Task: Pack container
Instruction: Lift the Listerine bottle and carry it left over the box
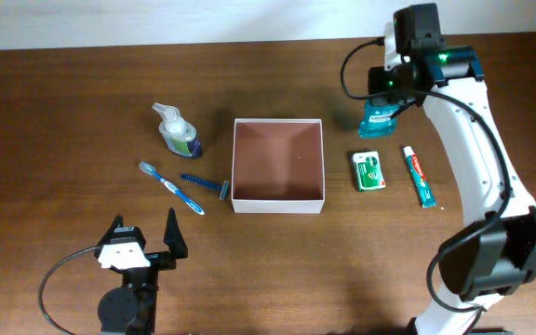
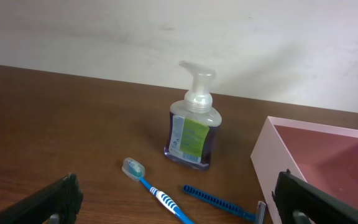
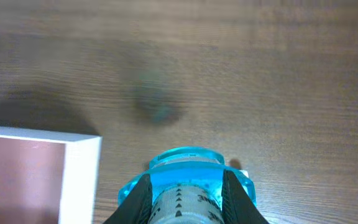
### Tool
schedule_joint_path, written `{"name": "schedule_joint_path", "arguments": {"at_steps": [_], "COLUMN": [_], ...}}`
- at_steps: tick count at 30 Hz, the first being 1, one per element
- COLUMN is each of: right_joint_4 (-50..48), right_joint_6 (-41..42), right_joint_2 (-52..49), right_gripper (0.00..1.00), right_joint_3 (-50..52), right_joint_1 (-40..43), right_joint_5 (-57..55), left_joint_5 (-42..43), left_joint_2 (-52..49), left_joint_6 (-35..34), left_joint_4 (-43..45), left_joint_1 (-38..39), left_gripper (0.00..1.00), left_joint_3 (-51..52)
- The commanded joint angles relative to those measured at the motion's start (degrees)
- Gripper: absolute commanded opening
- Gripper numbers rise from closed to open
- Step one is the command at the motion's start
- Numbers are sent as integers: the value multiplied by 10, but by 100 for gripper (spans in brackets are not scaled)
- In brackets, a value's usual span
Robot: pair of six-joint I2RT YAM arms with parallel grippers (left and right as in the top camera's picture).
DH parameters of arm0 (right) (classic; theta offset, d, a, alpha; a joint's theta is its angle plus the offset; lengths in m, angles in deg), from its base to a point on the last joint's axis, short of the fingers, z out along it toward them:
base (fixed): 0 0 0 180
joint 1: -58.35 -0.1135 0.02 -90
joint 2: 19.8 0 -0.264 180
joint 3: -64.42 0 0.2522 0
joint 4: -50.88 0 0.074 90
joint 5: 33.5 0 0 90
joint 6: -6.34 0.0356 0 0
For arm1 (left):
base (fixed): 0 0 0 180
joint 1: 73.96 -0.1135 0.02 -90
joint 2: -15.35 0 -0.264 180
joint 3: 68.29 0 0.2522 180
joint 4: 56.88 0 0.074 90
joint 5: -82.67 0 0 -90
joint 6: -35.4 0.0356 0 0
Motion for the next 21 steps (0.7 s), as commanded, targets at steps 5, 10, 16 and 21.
{"name": "schedule_joint_path", "arguments": {"at_steps": [5, 10, 16, 21], "right_joint_4": [47, 72, 83, 83], "right_joint_6": [20, 30, 38, 56], "right_joint_2": [37, 38, 38, 38], "right_gripper": [20, 21, 20, 21], "right_joint_3": [-109, -146, -147, -147], "right_joint_1": [-35, -58, -90, -131], "right_joint_5": [-3, -3, -1, -1], "left_joint_5": [4, 4, 4, 4], "left_joint_2": [2, 2, 2, 2], "left_joint_6": [9, 9, 9, 9], "left_joint_4": [-2, -2, -2, -2], "left_joint_1": [2, 2, 2, 2], "left_gripper": [99, 99, 99, 99], "left_joint_3": [1, 1, 1, 1]}}
